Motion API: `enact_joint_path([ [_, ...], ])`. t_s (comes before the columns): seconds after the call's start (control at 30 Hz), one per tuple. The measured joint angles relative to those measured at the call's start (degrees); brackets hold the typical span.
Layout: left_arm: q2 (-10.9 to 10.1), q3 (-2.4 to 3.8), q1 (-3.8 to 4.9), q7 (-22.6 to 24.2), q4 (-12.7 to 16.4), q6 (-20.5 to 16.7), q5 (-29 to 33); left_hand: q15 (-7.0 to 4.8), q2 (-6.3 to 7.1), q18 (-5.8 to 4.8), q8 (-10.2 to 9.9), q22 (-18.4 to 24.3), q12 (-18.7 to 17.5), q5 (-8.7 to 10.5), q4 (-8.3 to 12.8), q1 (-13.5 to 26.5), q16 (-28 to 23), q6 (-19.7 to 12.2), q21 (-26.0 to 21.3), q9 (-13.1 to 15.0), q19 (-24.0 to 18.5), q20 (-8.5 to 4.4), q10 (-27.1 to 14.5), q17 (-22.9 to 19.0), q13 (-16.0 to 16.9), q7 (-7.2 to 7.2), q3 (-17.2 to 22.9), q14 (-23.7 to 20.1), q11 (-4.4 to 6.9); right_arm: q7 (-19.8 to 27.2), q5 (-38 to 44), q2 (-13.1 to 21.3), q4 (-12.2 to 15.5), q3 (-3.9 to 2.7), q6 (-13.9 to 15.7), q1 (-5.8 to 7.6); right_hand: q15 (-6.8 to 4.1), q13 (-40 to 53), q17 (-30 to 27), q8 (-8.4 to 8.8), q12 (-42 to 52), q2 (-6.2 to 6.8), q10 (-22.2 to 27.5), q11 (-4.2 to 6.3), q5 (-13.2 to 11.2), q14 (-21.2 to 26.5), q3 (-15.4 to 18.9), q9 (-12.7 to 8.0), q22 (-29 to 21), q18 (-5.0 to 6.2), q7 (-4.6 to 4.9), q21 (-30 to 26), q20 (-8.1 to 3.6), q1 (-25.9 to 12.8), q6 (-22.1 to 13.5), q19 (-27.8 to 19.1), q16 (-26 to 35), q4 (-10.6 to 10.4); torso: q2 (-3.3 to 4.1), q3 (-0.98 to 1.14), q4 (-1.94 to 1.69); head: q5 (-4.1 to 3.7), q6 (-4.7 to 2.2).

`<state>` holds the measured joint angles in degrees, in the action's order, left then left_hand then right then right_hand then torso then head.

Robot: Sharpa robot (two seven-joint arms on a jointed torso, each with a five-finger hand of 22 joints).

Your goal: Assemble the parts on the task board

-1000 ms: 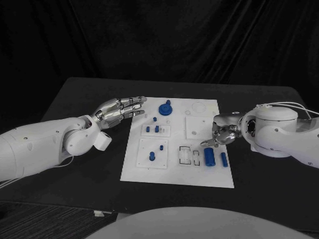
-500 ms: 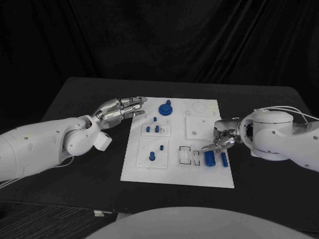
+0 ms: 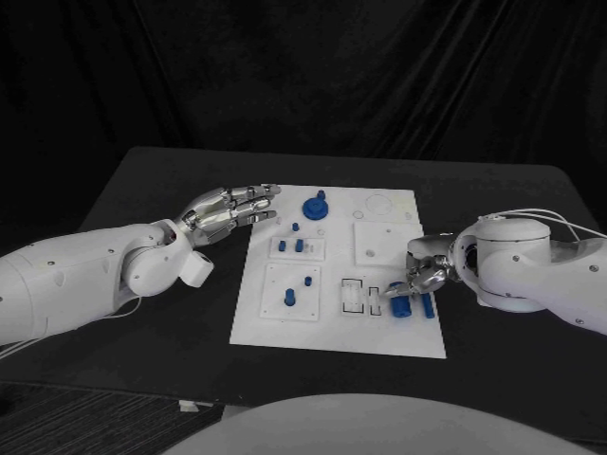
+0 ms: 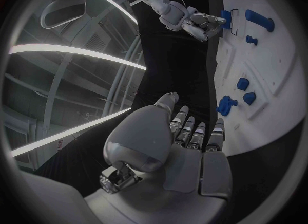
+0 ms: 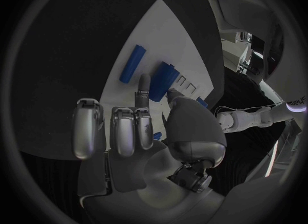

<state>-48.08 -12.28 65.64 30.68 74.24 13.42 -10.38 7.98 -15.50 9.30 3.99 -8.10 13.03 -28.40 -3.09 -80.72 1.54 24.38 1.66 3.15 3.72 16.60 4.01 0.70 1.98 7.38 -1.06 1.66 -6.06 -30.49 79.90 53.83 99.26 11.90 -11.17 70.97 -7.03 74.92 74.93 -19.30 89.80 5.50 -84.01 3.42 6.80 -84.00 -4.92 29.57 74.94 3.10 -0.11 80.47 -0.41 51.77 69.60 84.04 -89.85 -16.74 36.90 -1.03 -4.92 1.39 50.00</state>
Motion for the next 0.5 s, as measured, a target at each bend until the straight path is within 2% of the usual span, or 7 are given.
enact_joint_path([
  [0.1,0.0,0.0,0.0,0.0,0.0,0.0,0.0,0.0,0.0,0.0,0.0,0.0,0.0,0.0,0.0,0.0,0.0,0.0,0.0,0.0,0.0,0.0,0.0,0.0,0.0,0.0,0.0,0.0,0.0,-0.1,0.0,-0.1,0.0,0.0,-0.2,-0.3,0.0,0.0,0.0,0.31,0.0,0.09,0.0,0.0,0.4,0.0,0.0,0.8,0.0,0.0,0.39,-0.4,0.0,0.1,-1.6,0.0,0.0,0.0,0.0,0.0,0.0,0.14,0.0],
  [0.17,0.0,0.0,-0.01,0.0,0.0,0.0,0.0,0.0,0.0,0.0,0.0,0.0,0.0,0.0,0.0,0.0,0.0,0.0,0.0,0.0,0.0,0.0,0.0,0.0,0.0,0.0,0.0,0.0,0.0,-0.1,-0.1,-0.2,-0.1,0.0,-0.2,-0.51,0.0,0.0,0.0,0.84,0.0,0.61,0.0,0.0,1.7,0.0,0.0,1.6,0.0,0.0,0.63,-0.4,0.0,0.7,-2.8,0.0,0.0,0.0,0.0,0.0,0.0,0.18,0.0],
  [0.23,0.1,0.0,-0.02,-0.1,0.0,0.0,0.0,0.0,0.0,0.0,0.0,0.0,0.0,0.0,0.0,0.0,0.0,0.0,0.0,0.0,0.0,0.0,0.0,0.0,0.0,0.0,0.0,0.0,0.0,-0.1,-0.1,-0.3,-0.1,0.0,-0.1,-0.63,0.52,0.0,0.0,1.68,0.0,0.53,0.0,0.0,4.1,0.0,-0.4,2.0,0.0,0.0,1.11,-0.8,0.0,2.3,-4.3,0.0,0.0,0.7,0.0,0.0,0.0,0.21,0.0],
  [0.3,0.2,0.0,-0.03,-0.1,-0.1,0.1,0.0,0.0,0.0,0.0,0.0,0.0,0.0,0.0,0.0,0.0,0.0,0.0,0.0,0.0,0.0,0.0,0.0,0.0,0.0,0.0,0.0,0.0,0.0,-0.1,-0.1,-0.4,-0.1,-0.01,0.1,-0.71,0.82,0.0,0.0,2.54,0.0,0.22,0.0,-0.67,7.3,0.1,-0.8,2.5,0.0,0.0,1.52,-0.8,0.42,4.0,-5.8,0.0,0.0,1.6,0.0,0.0,-0.01,0.22,0.0],
  [0.37,0.2,0.0,-0.04,-0.1,-0.1,0.1,0.0,0.0,0.0,0.0,0.0,0.0,0.0,0.0,0.0,0.0,0.0,0.0,0.0,0.0,0.0,0.0,0.0,0.0,0.0,0.0,0.0,0.0,0.0,0.0,-0.1,-0.4,-0.1,-0.05,0.3,-0.75,1.02,0.0,0.0,3.3,0.0,0.15,0.0,-0.87,10.6,0.0,-1.1,2.9,0.0,0.0,2.05,-1.0,0.63,5.5,-6.8,0.0,0.2,2.6,0.0,0.0,-0.01,0.22,0.0],
  [0.47,0.2,0.0,-0.06,-0.1,-0.1,0.1,0.0,0.0,0.0,0.0,0.0,0.0,0.0,0.0,0.0,0.0,0.0,0.0,0.0,0.0,0.0,0.0,0.0,0.0,0.0,0.0,0.0,0.0,0.0,0.1,-0.2,-0.5,-0.1,-0.1,0.6,-0.76,1.36,0.0,0.0,4.0,0.0,0.01,0.1,-1.38,13.7,-0.1,-1.7,3.6,0.0,0.0,2.61,-1.0,0.96,7.2,-8.5,-0.1,0.2,4.1,0.0,0.0,-0.01,0.22,0.0],
  [0.5,0.2,0.0,-0.07,-0.1,-0.1,0.1,0.0,0.0,0.0,-0.01,0.0,0.0,0.0,0.0,0.0,0.0,0.0,0.0,0.0,0.0,0.0,0.0,0.0,0.0,0.0,0.0,0.0,0.0,0.0,0.1,-0.2,-0.5,-0.1,-0.14,0.8,-0.76,1.55,0.0,0.0,4.18,0.0,0.0,0.1,-1.41,15.4,0.1,-2.0,3.9,0.0,0.01,2.78,-1.0,1.07,7.8,-8.9,0.0,0.2,4.9,0.0,0.0,-0.01,0.22,0.0],
])
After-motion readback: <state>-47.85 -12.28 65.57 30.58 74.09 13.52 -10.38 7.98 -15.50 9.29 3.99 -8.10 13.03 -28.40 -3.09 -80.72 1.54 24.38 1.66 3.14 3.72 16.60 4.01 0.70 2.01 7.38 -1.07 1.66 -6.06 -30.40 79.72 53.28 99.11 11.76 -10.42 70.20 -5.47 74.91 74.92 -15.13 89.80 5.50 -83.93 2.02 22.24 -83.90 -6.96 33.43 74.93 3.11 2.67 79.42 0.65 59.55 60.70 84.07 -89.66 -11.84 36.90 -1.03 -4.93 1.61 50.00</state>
